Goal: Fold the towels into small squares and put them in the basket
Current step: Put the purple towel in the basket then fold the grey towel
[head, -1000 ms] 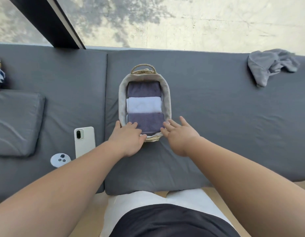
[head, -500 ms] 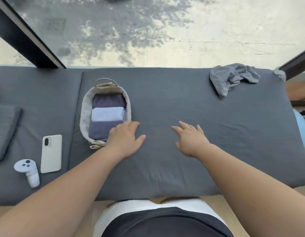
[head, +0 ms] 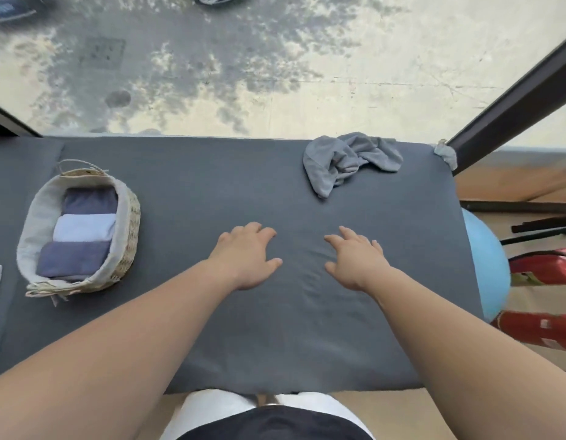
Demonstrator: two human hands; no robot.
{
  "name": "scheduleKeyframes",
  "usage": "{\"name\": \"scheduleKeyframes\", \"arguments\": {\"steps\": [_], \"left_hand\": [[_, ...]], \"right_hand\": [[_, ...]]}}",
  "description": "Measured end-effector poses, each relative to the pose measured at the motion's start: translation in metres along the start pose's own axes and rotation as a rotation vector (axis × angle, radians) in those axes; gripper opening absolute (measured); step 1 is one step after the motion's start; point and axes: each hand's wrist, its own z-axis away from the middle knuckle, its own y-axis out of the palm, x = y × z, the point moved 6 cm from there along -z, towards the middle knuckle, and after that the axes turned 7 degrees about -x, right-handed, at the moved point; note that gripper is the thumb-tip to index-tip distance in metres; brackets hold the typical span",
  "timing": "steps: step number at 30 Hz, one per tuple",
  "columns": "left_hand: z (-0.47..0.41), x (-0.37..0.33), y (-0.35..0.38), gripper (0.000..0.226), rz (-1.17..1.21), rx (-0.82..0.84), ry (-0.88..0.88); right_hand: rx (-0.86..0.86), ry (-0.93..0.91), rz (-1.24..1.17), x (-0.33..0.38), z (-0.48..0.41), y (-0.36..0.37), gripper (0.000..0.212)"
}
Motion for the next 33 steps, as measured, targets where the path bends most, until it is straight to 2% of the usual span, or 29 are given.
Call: {"name": "scheduleKeyframes", "arguments": {"steps": [8,11,14,18,24,28,33], "left_hand": [[-0.122,-0.049,0.033,0.064,-0.117,0.078,0.038],[-0.161,-0.058,0.047,0.061,-0.107,0.103,0.023],[-0.197,-0.063,0.054,0.058,-0.035,0.122,-0.018],[-0.233,-0.075,0.063,0.056,-0.198,0.147,0.094],[-0.268,-0.091,0.087,0.072,-0.259,0.259,0.082],[-0.279,-0.101,0.087,0.092,-0.179,0.201,0.016],[-0.243,-0.108,0.073,0.079,-0.06,0.097,0.056]], "right_hand": [[-0.054,0.038,-0.092,-0.056,-0.121,-0.007,0.065],[-0.071,0.042,-0.038,-0.065,-0.16,0.0,0.066],[0.01,0.152,-0.012,-0.098,-0.182,0.027,0.071],[0.134,0.173,-0.137,-0.125,-0.197,0.065,0.076],[0.183,0.093,-0.177,-0.136,-0.213,0.074,0.08],[0.184,0.075,-0.212,-0.141,-0.215,0.077,0.082],[0.14,0.069,-0.203,-0.139,-0.208,0.082,0.088]]}}
